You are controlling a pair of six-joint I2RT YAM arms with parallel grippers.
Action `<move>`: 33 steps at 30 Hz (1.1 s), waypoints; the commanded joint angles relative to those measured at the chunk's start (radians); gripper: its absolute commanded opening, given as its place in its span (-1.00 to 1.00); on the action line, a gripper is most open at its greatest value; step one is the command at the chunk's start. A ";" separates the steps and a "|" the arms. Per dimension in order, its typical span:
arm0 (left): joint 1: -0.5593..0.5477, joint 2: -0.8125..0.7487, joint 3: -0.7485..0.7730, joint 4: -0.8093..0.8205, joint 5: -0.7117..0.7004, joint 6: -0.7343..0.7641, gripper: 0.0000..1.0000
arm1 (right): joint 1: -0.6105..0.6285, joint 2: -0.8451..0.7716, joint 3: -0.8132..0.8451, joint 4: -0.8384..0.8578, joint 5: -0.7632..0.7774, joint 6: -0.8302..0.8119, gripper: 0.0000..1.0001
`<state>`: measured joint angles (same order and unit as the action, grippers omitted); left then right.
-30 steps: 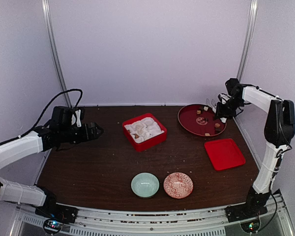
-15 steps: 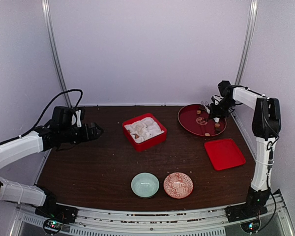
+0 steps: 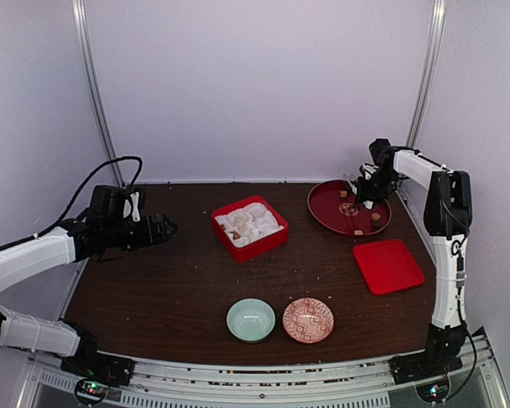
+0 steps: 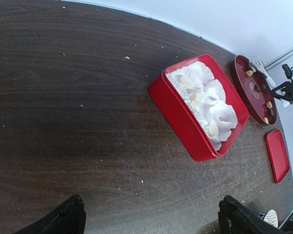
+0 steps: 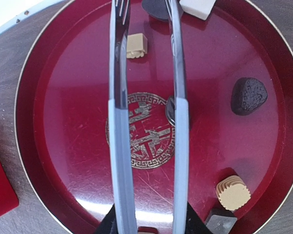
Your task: Pack the chocolate
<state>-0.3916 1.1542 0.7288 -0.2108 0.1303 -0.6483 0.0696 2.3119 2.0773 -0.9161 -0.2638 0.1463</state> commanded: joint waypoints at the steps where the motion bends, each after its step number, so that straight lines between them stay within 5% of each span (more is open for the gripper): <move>1: 0.009 0.007 -0.007 0.033 -0.005 -0.002 0.95 | 0.009 0.024 0.047 -0.021 0.038 0.007 -0.37; 13: 0.014 0.015 -0.008 0.036 -0.001 -0.002 0.95 | 0.009 0.076 0.085 -0.067 0.089 -0.002 -0.32; 20: 0.016 0.022 0.000 0.039 0.003 -0.001 0.95 | 0.015 0.083 0.102 -0.089 0.071 -0.009 -0.51; 33: 0.017 0.013 0.001 0.040 0.009 -0.004 0.95 | 0.015 -0.142 -0.134 0.001 0.002 -0.011 -0.75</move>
<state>-0.3847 1.1728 0.7280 -0.2104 0.1329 -0.6483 0.0772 2.3074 2.0136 -0.9569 -0.2253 0.1379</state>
